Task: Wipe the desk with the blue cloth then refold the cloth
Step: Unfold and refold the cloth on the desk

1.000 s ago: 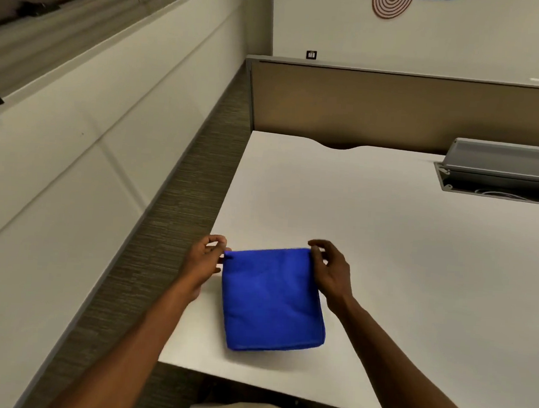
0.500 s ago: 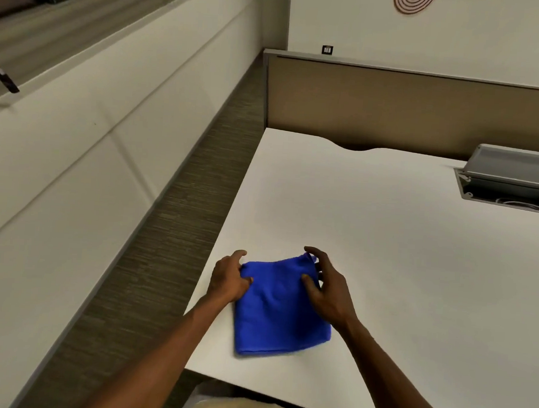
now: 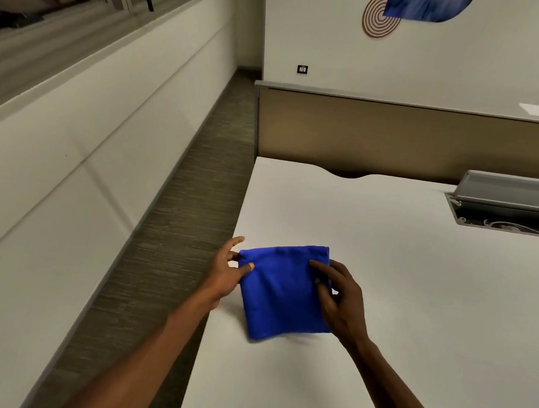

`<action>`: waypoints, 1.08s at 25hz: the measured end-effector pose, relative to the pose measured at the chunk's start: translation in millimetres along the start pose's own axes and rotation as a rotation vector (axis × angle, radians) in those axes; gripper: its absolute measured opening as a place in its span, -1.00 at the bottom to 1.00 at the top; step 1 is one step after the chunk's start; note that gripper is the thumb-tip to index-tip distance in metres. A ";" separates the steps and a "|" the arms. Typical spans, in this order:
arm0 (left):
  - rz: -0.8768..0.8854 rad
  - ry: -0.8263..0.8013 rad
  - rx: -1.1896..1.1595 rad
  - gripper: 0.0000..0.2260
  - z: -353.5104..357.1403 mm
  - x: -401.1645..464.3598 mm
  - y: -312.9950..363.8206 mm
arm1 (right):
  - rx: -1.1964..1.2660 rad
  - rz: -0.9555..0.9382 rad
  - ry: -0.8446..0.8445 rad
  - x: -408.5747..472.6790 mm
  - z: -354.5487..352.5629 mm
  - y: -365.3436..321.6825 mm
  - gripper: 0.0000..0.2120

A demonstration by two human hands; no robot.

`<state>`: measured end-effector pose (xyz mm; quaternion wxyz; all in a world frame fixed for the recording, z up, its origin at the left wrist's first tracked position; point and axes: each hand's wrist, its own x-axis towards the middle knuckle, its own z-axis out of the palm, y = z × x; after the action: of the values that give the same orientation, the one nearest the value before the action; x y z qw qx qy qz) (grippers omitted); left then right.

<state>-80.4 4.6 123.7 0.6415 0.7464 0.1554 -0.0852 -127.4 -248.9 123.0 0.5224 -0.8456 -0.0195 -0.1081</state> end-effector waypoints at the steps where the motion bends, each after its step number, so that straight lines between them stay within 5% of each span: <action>1: 0.019 0.006 -0.033 -0.43 -4.5 11.5 8.3 | 0.011 -0.004 0.003 10.8 3.2 -5.3 -0.56; 8: 0.126 0.085 -0.077 -0.70 -39.7 127.9 69.7 | 0.152 -0.004 -0.036 125.3 38.2 -36.5 -0.36; 16: 0.260 0.106 0.146 -0.75 -27.6 276.6 126.3 | 0.380 0.464 0.027 293.4 93.3 -5.8 -0.44; 27: 0.211 0.001 0.474 -0.55 3.5 416.2 106.4 | -0.098 0.355 -0.088 411.8 130.2 84.0 -0.42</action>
<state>346.3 38.5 86.2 0.4539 0.8880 0.0525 -0.0514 307.9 -204.4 76.7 0.4903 -0.8640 0.1126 0.0219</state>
